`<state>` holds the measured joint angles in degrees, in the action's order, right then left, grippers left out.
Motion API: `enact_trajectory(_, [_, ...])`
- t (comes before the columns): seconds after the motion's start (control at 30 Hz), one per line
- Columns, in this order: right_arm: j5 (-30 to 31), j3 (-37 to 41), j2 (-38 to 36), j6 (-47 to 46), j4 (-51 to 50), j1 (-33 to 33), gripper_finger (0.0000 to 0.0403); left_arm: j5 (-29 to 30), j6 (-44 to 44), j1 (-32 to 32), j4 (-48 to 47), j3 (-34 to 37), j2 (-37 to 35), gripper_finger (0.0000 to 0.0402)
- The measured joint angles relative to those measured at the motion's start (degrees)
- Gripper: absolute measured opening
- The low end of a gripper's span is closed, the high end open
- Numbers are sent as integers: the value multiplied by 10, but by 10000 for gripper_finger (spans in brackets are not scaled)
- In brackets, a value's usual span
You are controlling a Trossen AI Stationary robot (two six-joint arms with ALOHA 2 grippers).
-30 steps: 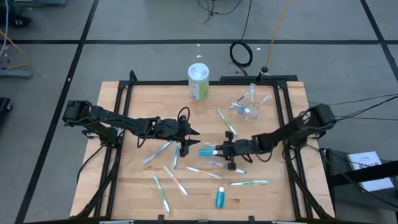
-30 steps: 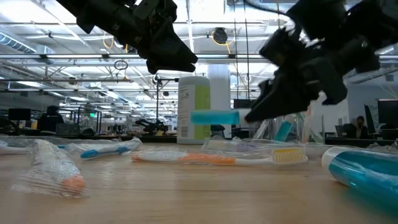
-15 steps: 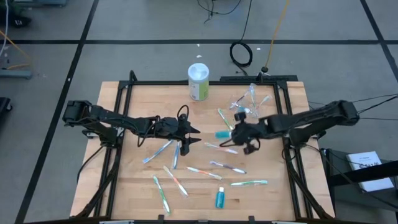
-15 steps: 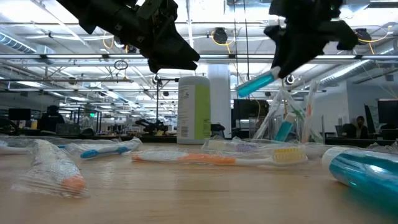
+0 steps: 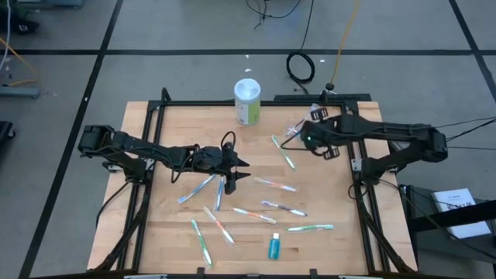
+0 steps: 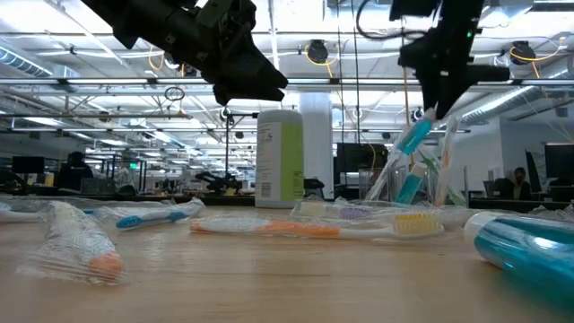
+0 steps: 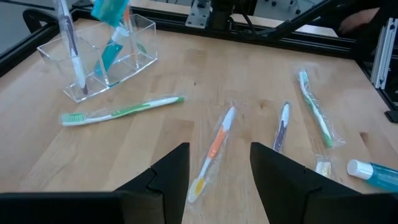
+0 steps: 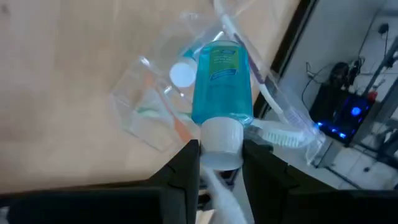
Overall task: Pick & Place toothbrushing station
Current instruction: Put the blue mouthwash into the transparent organizer, then put the orange toothbrush into the transparent organizer
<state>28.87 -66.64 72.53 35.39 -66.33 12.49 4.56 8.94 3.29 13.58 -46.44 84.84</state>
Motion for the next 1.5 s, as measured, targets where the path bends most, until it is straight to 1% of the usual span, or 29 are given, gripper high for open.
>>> enact_trajectory(0.03, [6,8,0,26,21,7,87,0,0,0,0,0,0,175])
enact_trajectory(0.13, [60,32,0,102,83,24,87,0,0,0,0,0,0,175])
enact_trajectory(0.17, [69,41,0,135,102,27,87,0,0,0,0,0,0,175])
enact_trajectory(0.27, [71,70,0,232,136,35,87,0,0,0,0,0,0,175])
enact_trajectory(0.33, [72,89,0,274,149,37,87,0,0,0,0,0,0,175])
enact_trajectory(0.63, [70,139,0,348,170,44,87,0,-16,0,-1,0,0,175])
enact_trajectory(0.83, [70,189,0,479,295,62,100,0,-18,0,-1,0,0,175])
enact_trajectory(0.97, [70,225,0,547,365,70,98,0,-18,0,-1,0,0,175])
enact_trajectory(1.03, [70,239,0,567,384,73,96,0,-18,0,-1,0,0,175])
enact_trajectory(1.13, [73,251,0,569,419,74,102,0,-18,0,-1,0,0,175])
enact_trajectory(1.43, [70,252,0,568,505,74,153,0,-24,0,0,0,0,175])
enact_trajectory(1.5, [70,252,0,554,526,74,161,0,-25,0,0,0,0,175])
